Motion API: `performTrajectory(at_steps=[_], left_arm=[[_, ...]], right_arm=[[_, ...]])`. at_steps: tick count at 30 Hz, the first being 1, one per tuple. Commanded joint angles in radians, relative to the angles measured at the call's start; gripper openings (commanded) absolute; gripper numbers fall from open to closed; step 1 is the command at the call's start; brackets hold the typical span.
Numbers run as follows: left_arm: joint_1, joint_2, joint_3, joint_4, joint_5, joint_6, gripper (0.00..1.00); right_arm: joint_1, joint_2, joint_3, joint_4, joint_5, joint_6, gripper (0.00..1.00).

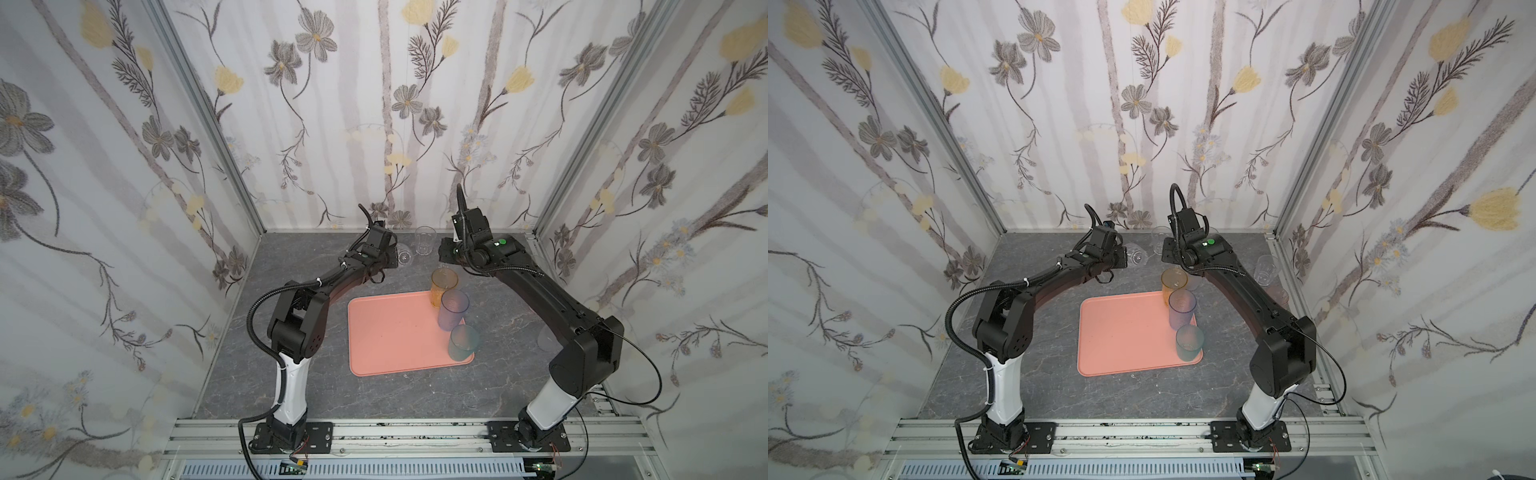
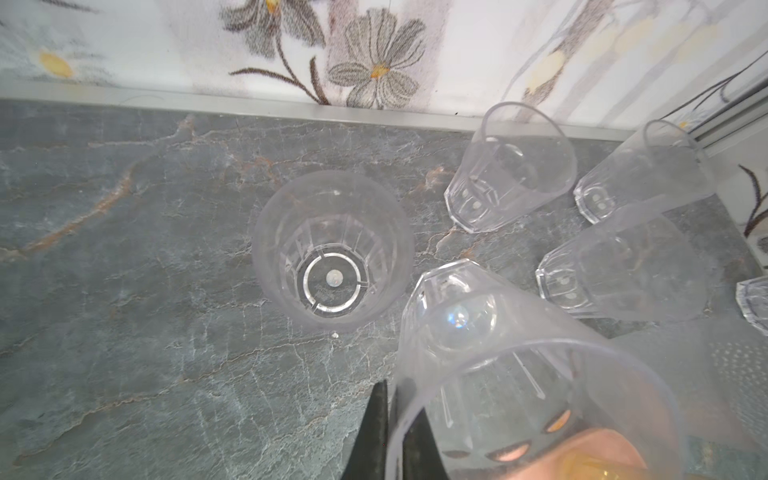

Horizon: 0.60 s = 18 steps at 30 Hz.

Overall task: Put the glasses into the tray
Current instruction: 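Grasp the clear plastic glass with the left gripper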

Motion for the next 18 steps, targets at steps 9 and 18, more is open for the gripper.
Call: performTrajectory(at_steps=[9,18], left_arm=[[-0.057,-0.173,-0.097,-0.103,0.029,0.034,0.0],[-0.148,-0.202,-0.113,-0.358,0.052,0.12,0.0]], right_arm=[[-0.011,-0.024,-0.039,0.033,0.008,0.011,0.49],[-0.016,-0.021,-0.05,0.041,-0.006,0.009,0.49]])
